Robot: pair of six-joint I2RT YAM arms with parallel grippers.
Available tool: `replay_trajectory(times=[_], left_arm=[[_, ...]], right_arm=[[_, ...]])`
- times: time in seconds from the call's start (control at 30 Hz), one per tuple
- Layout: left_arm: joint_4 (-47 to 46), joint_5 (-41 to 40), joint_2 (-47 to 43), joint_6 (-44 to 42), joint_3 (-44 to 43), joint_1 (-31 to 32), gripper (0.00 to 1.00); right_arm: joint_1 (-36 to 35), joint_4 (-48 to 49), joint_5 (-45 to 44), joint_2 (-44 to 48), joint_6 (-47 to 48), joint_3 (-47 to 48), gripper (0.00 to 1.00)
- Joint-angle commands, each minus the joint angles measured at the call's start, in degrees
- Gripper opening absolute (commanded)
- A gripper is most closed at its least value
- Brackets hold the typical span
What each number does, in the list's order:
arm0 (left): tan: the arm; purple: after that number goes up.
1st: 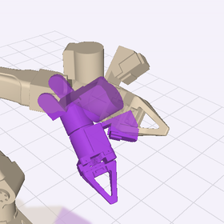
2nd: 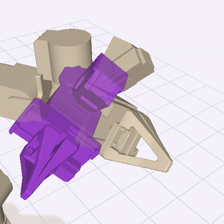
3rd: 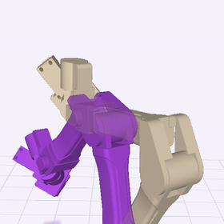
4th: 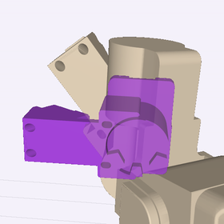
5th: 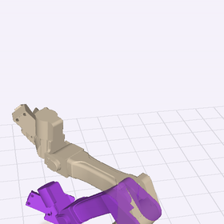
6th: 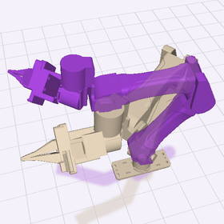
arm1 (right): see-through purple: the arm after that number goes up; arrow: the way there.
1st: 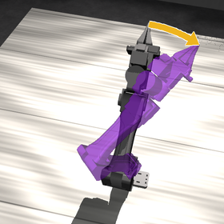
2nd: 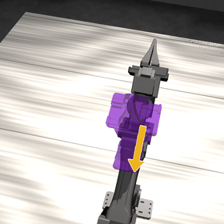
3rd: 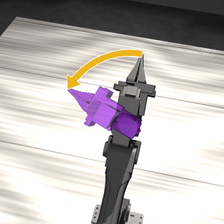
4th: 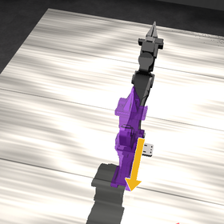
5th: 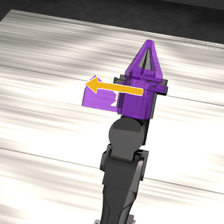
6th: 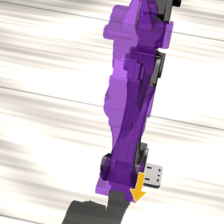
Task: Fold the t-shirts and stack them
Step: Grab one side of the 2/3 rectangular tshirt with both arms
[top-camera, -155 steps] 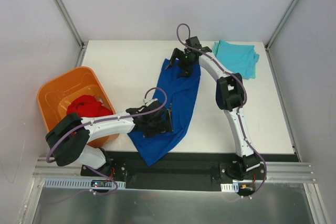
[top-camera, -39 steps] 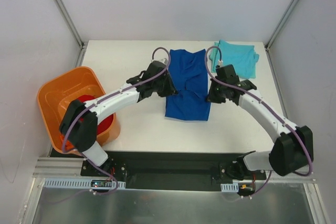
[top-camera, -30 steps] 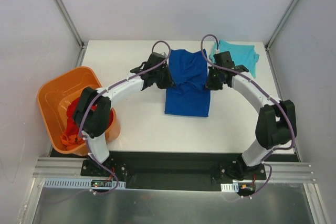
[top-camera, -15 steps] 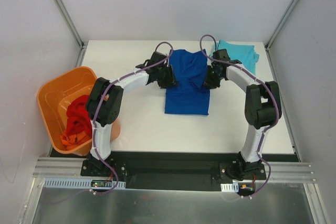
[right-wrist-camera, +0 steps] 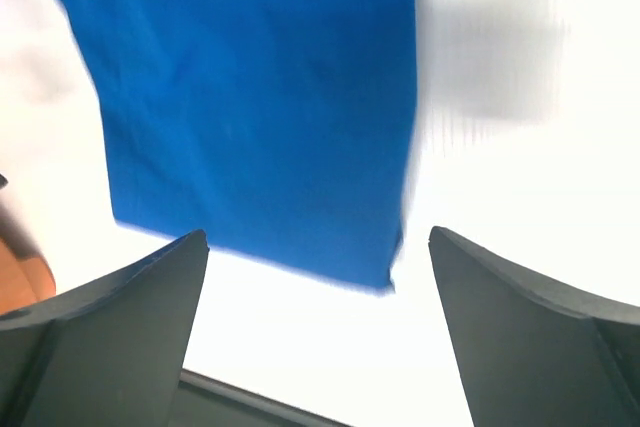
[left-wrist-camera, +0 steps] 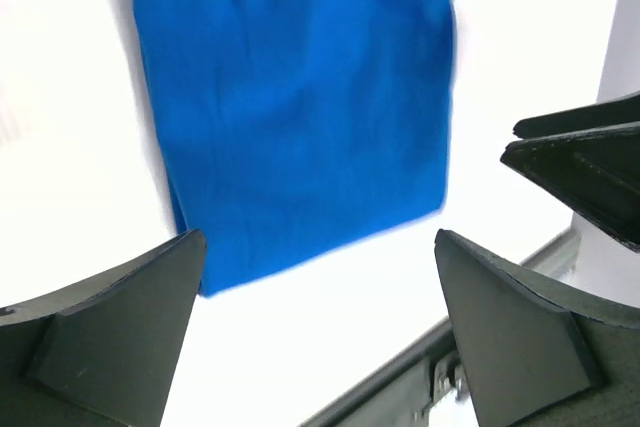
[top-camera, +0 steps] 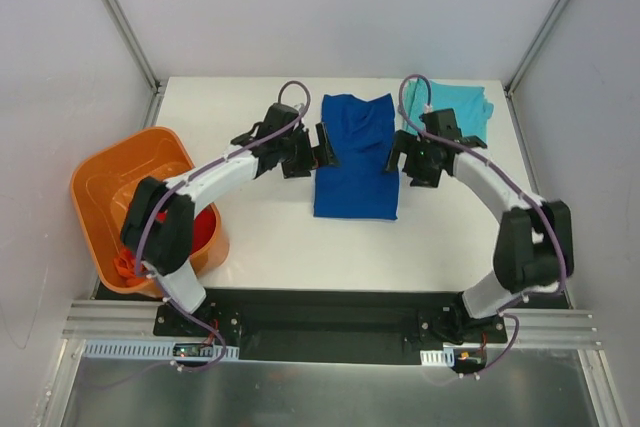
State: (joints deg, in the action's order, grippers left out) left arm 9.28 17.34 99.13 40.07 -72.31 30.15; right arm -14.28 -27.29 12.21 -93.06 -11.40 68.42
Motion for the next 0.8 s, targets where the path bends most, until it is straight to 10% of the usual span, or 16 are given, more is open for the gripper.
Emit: replay_trajectory(times=[0.0, 0.4, 0.77], left_arm=[[-0.3, -2.5, -9.9, 2.1, 10.1, 2.1, 0.99], [-8.2, -0.3, -8.1, 8.4, 20.9, 2.5, 0.84], [-12.3, 2.9, 2.5, 9.8, 18.5, 2.5, 0.44]], right_arm=[[-0.3, 4.6, 0.7, 14.3, -4.8, -13.0, 0.97], [-0.4, 16.1, 5.2, 14.0, -11.5, -26.6, 0.93], [-0.3, 21.6, 8.1, 3.3, -14.9, -26.2, 0.46]])
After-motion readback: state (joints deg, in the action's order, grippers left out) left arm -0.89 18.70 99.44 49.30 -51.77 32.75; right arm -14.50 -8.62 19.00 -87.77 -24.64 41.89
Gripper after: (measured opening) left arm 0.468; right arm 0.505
